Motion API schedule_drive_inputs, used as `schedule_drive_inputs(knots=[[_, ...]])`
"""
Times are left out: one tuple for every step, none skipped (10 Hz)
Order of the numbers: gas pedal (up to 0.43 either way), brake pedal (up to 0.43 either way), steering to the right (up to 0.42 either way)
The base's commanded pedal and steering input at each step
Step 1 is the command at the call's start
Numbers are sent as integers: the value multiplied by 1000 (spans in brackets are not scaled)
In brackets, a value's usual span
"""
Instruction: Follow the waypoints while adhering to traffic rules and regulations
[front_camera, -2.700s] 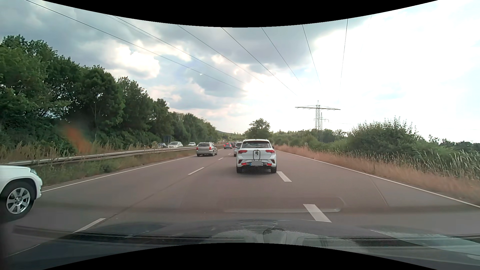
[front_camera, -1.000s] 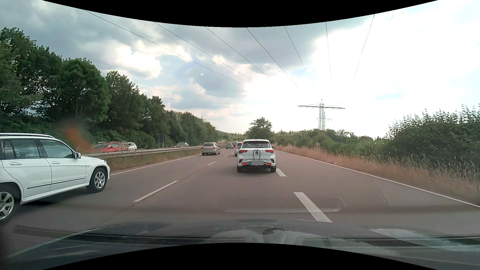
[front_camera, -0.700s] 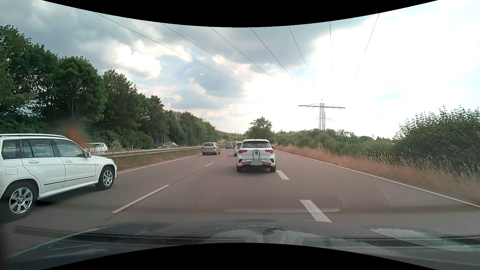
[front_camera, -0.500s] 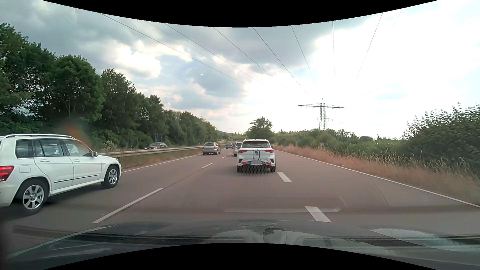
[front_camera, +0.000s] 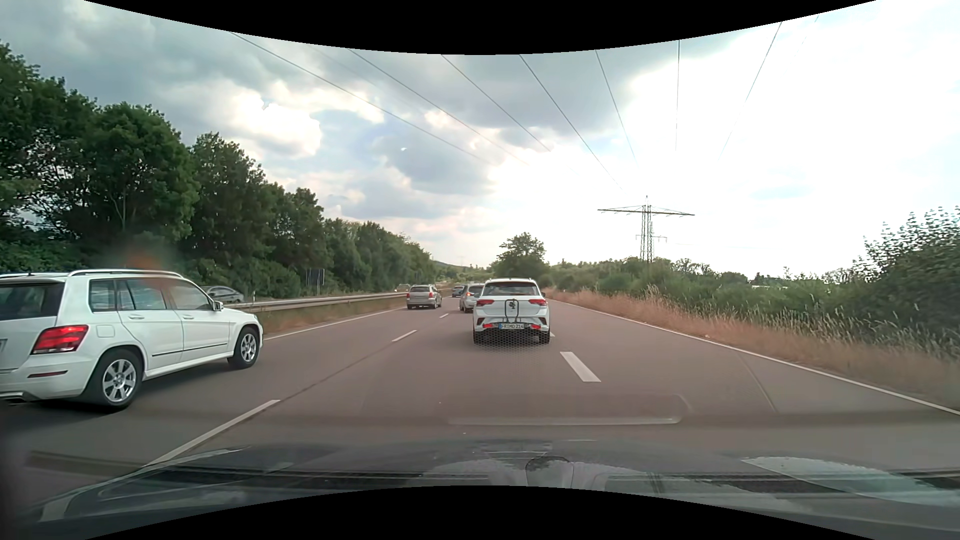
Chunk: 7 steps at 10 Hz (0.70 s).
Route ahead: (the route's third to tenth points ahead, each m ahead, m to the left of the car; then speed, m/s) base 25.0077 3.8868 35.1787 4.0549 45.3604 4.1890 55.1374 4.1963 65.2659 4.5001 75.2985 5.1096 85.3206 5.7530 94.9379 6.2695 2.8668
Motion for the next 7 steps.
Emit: schedule_drive_inputs(knots=[[0,0,0],[0,0,0],[0,0,0],[0,0,0],[0,0,0],[8,0,0],[20,0,0]])
